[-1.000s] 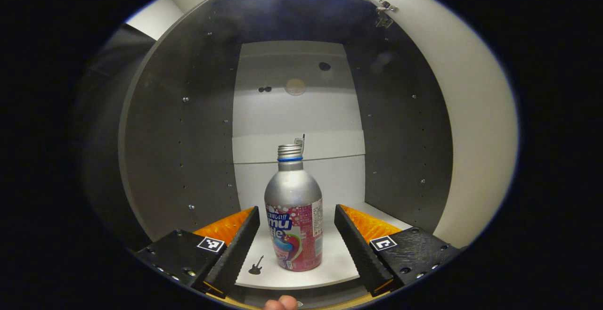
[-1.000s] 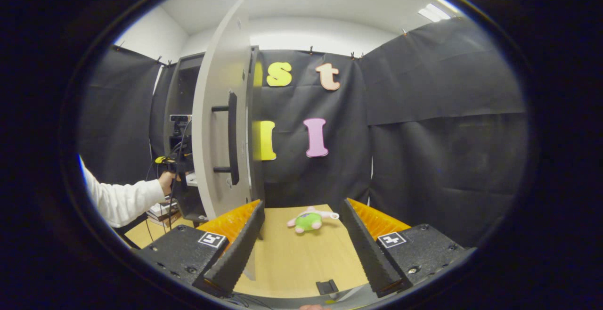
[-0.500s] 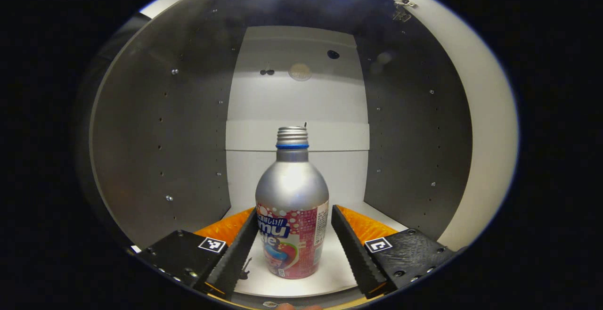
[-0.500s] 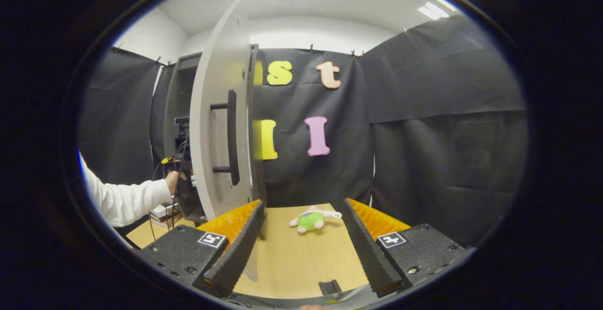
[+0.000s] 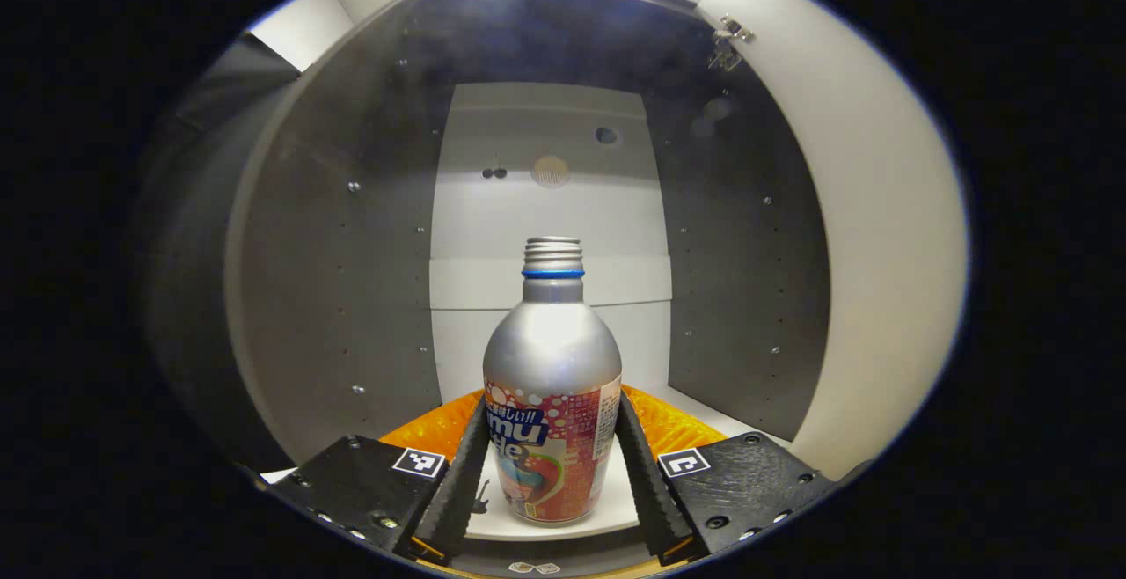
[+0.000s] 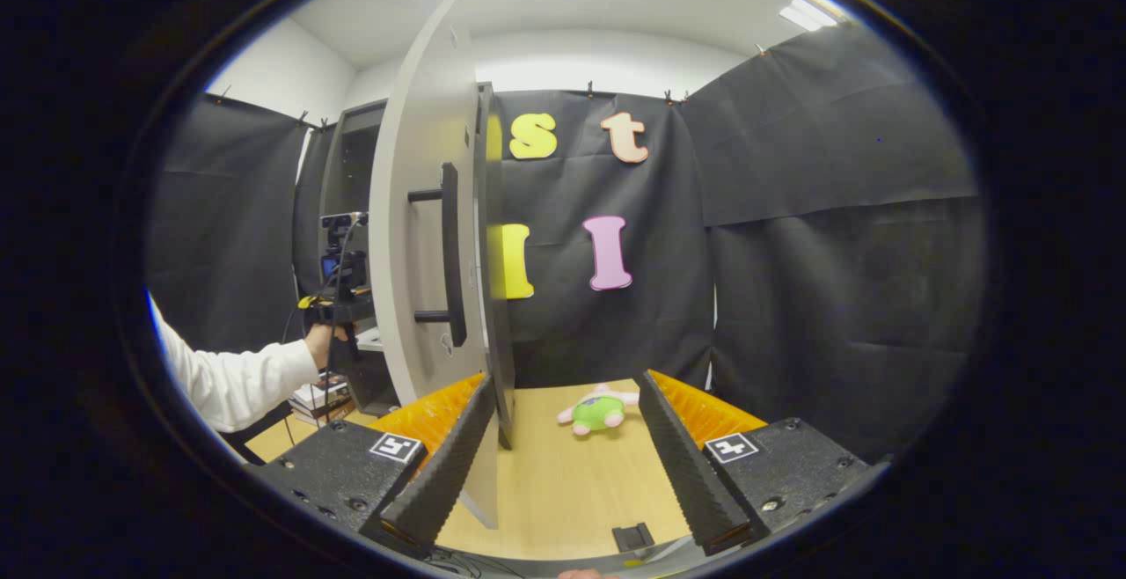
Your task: Open the cabinet door with the right hand, grasp the bottle in the cabinet with the left hand and place it on the coaster, then close the cabinet door with the right hand.
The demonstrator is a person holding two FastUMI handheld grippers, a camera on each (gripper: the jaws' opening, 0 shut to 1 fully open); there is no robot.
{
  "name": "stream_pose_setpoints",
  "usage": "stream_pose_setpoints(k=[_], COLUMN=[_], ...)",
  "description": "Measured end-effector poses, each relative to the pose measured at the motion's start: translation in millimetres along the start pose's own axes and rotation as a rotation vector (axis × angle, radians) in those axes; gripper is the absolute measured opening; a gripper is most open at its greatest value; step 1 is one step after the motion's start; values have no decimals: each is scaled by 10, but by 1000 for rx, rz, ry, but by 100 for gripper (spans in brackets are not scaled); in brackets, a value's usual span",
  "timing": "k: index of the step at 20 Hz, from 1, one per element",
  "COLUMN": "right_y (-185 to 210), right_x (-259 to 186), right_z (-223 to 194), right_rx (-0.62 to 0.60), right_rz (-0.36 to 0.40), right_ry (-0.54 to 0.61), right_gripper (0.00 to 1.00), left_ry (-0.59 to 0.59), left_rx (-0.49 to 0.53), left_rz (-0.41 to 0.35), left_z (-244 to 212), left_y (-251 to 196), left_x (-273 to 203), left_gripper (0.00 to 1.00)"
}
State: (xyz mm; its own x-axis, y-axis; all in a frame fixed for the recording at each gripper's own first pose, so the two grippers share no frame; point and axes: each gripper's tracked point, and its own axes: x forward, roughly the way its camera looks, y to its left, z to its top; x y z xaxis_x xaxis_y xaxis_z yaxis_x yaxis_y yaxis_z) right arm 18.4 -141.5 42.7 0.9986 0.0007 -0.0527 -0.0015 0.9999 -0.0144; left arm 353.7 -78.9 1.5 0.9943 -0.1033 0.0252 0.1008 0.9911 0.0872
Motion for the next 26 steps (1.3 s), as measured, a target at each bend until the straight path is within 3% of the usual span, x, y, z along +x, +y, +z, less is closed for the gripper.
stream_pose_setpoints(k=[4, 9, 13, 17, 26], right_y=[103, 238, 371, 451, 482], right_x=[-15, -34, -109, -196, -317], right_z=[-9, 16, 117, 168, 207], right_rx=[-2, 13, 11, -7, 32], right_rz=[15, 58, 86, 98, 68], right_ry=[-24, -45, -69, -79, -41], right_gripper=[100, 100, 100, 100, 100], left_ry=[-38, -43, 15, 88, 185], left_rx=[-21, 22, -11, -8, -32], left_rz=[12, 151, 260, 350, 431], left_z=[-6, -467, -1146, -1821, -2801], left_y=[213, 726, 1031, 1235, 1368], left_x=[-756, -1721, -2231, -2574, -2855], left_gripper=[73, 73, 72, 73, 73])
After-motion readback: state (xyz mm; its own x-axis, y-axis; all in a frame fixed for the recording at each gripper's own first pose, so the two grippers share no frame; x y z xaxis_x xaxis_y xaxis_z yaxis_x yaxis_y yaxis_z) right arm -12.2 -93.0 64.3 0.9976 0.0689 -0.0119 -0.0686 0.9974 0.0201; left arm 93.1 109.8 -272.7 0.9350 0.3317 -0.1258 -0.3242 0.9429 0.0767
